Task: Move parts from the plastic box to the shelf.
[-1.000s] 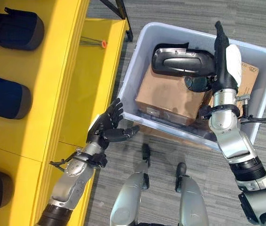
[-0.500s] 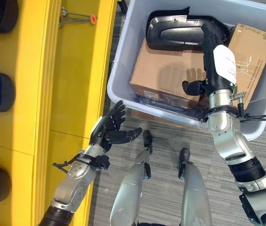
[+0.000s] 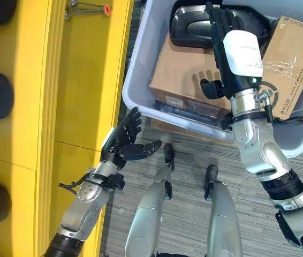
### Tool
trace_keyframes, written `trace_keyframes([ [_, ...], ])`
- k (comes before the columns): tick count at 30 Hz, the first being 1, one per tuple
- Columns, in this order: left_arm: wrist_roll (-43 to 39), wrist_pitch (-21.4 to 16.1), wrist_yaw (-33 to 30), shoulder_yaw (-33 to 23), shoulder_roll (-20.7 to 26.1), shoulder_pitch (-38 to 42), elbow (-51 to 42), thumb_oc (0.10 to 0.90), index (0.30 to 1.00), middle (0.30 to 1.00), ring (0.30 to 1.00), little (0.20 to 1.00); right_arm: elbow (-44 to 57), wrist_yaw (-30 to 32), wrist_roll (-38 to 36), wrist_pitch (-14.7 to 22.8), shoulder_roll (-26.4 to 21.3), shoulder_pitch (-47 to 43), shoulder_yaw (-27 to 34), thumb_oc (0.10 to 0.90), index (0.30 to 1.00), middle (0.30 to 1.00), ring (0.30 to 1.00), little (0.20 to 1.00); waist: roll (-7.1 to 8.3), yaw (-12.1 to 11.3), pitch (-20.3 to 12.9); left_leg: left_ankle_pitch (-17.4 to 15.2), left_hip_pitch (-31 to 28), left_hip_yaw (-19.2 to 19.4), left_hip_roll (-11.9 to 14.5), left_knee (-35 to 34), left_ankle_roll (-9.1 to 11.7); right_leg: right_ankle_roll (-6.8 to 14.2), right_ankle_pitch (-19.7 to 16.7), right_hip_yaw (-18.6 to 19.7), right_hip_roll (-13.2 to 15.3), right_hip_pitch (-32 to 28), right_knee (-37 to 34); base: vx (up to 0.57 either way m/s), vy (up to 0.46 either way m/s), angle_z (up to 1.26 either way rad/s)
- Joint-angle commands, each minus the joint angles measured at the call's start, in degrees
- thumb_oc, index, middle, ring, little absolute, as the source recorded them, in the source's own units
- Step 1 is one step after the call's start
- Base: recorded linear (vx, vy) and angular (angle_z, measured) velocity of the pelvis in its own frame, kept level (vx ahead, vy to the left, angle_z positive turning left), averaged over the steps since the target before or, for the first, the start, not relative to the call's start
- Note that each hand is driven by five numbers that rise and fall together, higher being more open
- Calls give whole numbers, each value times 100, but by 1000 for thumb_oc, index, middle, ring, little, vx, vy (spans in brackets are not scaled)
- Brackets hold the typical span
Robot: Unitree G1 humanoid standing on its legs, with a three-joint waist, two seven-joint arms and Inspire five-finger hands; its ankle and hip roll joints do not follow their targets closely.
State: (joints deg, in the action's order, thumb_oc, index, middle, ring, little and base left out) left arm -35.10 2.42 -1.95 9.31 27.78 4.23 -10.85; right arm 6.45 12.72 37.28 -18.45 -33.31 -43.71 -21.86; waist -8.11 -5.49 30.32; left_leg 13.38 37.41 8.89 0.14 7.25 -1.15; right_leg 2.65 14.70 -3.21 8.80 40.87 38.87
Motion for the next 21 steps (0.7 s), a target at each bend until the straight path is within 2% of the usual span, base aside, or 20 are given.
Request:
trace_keyframes([
  [1,122,-539,-9,-52,-133,69,-715,900,1000,1000,1000,1000,629,237,595,451,-331,-1059,-21,900,1000,1000,1000,1000,-444,-53,-52,-984,-2,-538,-457,552,95,-275,-117,-250,-374,14,-135,45,13,2],
  [6,142,-534,41,-45,-111,41,-704,900,1000,1000,1000,1000,500,115,858,327,-351,-1215,-145,900,1000,1000,1000,1000,-423,-122,-52,-1030,116,-559,-488,667,63,-283,-68,-276,-370,104,-5,44,-2,10],
  [9,167,-578,68,-45,-66,-8,-672,900,1000,1000,1000,1000,52,-51,970,12,-369,-1398,-433,900,1000,1000,1000,1000,-410,-216,-52,-1087,249,-595,-523,834,24,-293,-32,-324,-342,190,120,96,-20,7],
  [15,110,-672,101,-13,-7,-50,-594,900,1000,1000,1000,1000,-633,215,1044,14,-484,-1638,-639,900,1000,1000,1000,1000,-433,-282,-52,-1124,385,-640,-559,994,1,-328,19,-348,-321,293,266,71,6,5],
  [16,136,-700,84,9,1,-48,-572,900,1000,1000,1000,1000,-827,98,1340,-44,-596,-1877,-739,900,1000,1000,1000,1000,-439,-328,-52,-1128,432,-658,-574,1041,-9,-342,38,-370,-317,319,315,87,22,3],
  [18,105,-710,77,0,36,-57,-525,900,1000,1000,1000,1000,-1106,20,1459,-226,-754,-2194,-924,900,1000,1000,1000,1000,-454,-378,-52,-1146,479,-673,-593,1116,-20,-362,79,-384,-310,347,407,95,18,3],
  [19,94,-680,64,-19,64,-92,-533,900,1000,1000,1000,1000,-1288,116,1236,-612,-929,-2380,-1080,900,1000,1000,1000,1000,-451,-419,-52,-1150,558,-694,-600,1179,-20,-374,103,-397,-309,406,488,62,5,2],
  [20,94,-684,64,-20,63,-96,-532,900,1000,1000,1000,1000,-1318,156,1191,-635,-943,-2400,-1100,900,1000,1000,1000,1000,-453,-419,-52,-1152,568,-693,-598,1185,-22,-374,104,-397,-309,414,495,128,-13,5],
  [21,83,-737,66,20,82,-163,-493,900,1000,1000,1000,1000,-1508,552,945,-883,-1043,-2457,-1178,900,1000,1000,1000,1000,-422,-415,-52,-1297,483,-712,-636,1242,-7,-342,242,-328,-296,321,553,97,-6,11],
])
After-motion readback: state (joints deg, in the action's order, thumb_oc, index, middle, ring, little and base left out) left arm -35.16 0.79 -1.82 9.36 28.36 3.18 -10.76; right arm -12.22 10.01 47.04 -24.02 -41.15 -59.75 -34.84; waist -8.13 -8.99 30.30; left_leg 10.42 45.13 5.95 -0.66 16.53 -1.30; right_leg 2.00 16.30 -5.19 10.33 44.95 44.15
